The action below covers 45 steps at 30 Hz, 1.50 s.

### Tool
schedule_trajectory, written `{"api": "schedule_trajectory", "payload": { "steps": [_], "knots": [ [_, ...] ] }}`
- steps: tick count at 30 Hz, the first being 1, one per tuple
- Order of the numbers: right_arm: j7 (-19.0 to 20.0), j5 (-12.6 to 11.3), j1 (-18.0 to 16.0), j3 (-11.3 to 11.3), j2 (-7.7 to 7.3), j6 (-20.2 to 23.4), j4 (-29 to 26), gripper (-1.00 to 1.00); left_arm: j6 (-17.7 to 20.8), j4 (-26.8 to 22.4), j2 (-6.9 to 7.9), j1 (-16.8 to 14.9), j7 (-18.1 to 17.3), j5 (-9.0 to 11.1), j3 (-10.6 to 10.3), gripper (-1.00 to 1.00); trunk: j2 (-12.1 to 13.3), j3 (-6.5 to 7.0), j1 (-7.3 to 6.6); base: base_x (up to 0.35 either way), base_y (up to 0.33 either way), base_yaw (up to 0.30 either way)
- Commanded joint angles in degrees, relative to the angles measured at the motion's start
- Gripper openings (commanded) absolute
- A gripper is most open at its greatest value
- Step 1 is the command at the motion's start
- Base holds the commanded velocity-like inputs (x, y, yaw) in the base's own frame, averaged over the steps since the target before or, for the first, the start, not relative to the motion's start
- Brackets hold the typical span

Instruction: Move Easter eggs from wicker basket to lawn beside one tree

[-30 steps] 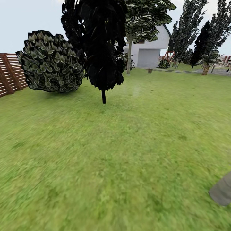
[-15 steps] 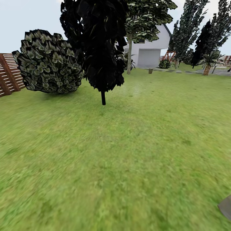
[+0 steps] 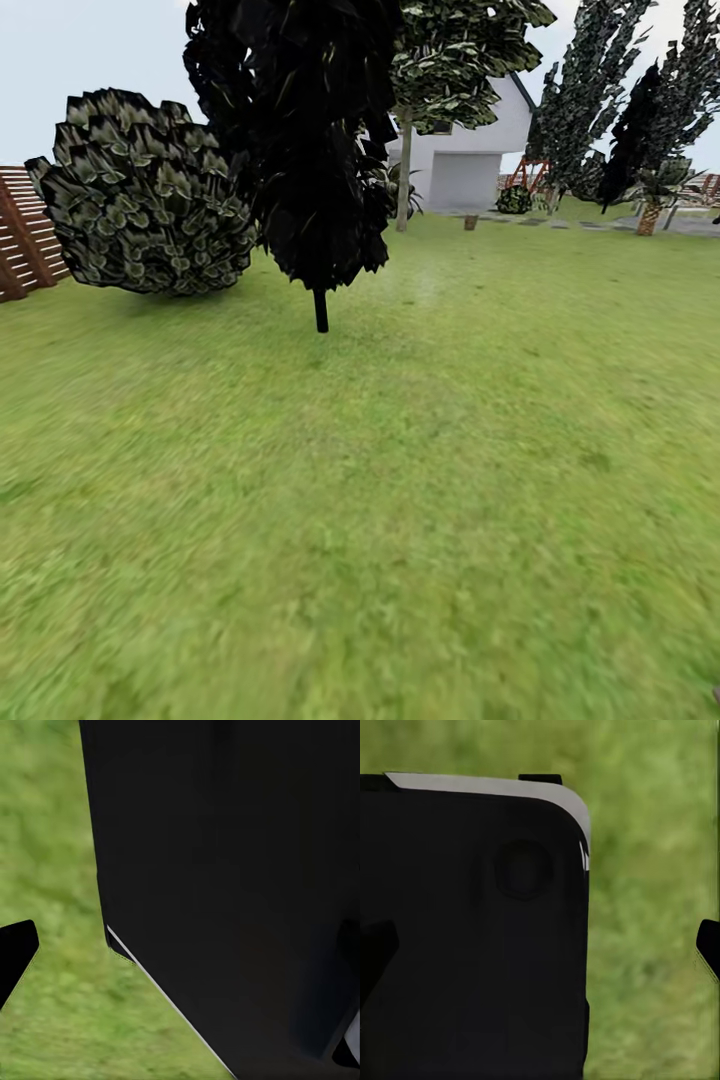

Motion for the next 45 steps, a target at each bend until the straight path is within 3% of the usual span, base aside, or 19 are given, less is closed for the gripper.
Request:
{"api": "schedule_trajectory", "payload": {
  "steps": [1, 45],
  "knots": [
    [-0.03, -0.02, -0.04, 0.01, -0.02, -0.19, 0.05, 1.0, -0.01, -0.01, -0.01, -0.02, 0.05, 0.03, 0.04, 1.0, -0.02, -0.05, 0.03, 0.34, 0.0, 0.0],
    [-0.03, -0.02, 0.01, 0.01, -0.01, -0.19, 0.05, 1.0, -0.01, -0.01, -0.01, -0.02, 0.05, 0.03, 0.04, 1.0, -0.02, -0.05, 0.03, 0.34, 0.0, 0.0]
  ]
}}
